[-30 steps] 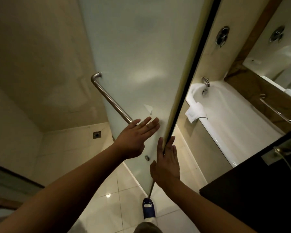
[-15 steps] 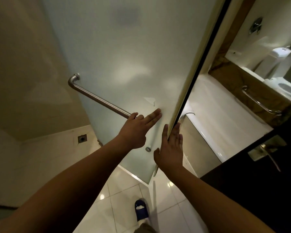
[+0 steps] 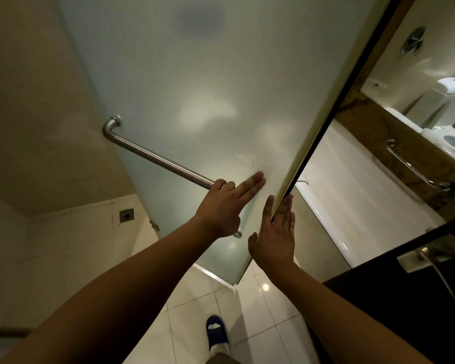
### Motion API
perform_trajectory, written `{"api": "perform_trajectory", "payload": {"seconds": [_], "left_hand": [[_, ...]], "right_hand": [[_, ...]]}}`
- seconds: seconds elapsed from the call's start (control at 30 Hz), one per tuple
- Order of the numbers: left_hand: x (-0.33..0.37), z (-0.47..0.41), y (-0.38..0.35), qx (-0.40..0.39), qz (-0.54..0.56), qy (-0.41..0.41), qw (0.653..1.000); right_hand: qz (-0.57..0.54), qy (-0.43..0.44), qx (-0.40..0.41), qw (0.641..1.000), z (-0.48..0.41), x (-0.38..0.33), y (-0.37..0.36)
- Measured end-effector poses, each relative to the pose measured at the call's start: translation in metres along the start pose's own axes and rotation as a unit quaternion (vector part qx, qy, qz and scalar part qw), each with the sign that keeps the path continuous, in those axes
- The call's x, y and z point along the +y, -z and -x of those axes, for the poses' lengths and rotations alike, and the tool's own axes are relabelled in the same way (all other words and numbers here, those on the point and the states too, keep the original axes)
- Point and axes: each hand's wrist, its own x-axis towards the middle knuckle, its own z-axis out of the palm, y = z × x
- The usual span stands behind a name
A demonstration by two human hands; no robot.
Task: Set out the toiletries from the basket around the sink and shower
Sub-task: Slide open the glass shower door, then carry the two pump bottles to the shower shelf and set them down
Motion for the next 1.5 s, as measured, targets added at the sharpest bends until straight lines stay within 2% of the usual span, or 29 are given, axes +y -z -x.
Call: {"api": "perform_trajectory", "payload": {"seconds": [0.3, 0.37, 0.47, 0.53, 0.6, 0.7, 0.87, 0.97, 1.1, 1.23, 1.4, 1.5], "left_hand": [[-0.022, 0.024, -0.006, 0.006, -0.013, 0.017, 1.0], [-0.042, 0.051, -0.004, 0.006, -0.023, 0.064, 0.998], [-0.079, 0.115, 0.002, -0.03, -0.037, 0.163, 0.986], [-0.104, 0.174, 0.01, -0.077, -0.056, 0.219, 0.971], [-0.122, 0.24, 0.024, -0.113, -0.064, 0.279, 0.951], [-0.131, 0.343, 0.054, -0.137, -0.049, 0.38, 0.914], [-0.111, 0.504, 0.099, -0.145, -0.086, 0.506, 0.846], [-0.086, 0.587, 0.112, -0.151, -0.086, 0.573, 0.801], [-0.048, 0.675, 0.113, -0.141, -0.052, 0.667, 0.73], [-0.009, 0.738, 0.113, -0.137, -0.04, 0.745, 0.651], [0.031, 0.797, 0.122, -0.125, -0.064, 0.805, 0.576], [0.045, 0.818, 0.127, -0.124, -0.053, 0.842, 0.523]], "right_hand": [[0.022, 0.006, -0.035, 0.999, 0.007, -0.016, -0.005], [0.024, 0.059, -0.068, 0.996, 0.019, -0.029, -0.009], [0.049, 0.158, -0.169, 0.972, 0.044, -0.06, -0.023], [0.057, 0.206, -0.219, 0.952, 0.06, -0.09, -0.028], [0.047, 0.26, -0.234, 0.936, 0.071, -0.127, -0.028], [0.029, 0.353, -0.219, 0.909, 0.083, -0.196, -0.027], [0.033, 0.484, -0.188, 0.854, 0.132, -0.329, -0.017], [0.016, 0.553, -0.181, 0.813, 0.182, -0.398, -0.009], [0.001, 0.648, -0.192, 0.737, 0.266, -0.47, -0.002], [-0.018, 0.738, -0.211, 0.64, 0.353, -0.523, -0.004], [-0.044, 0.815, -0.254, 0.519, 0.433, -0.578, -0.012], [-0.022, 0.855, -0.267, 0.443, 0.465, -0.605, -0.016]]}}
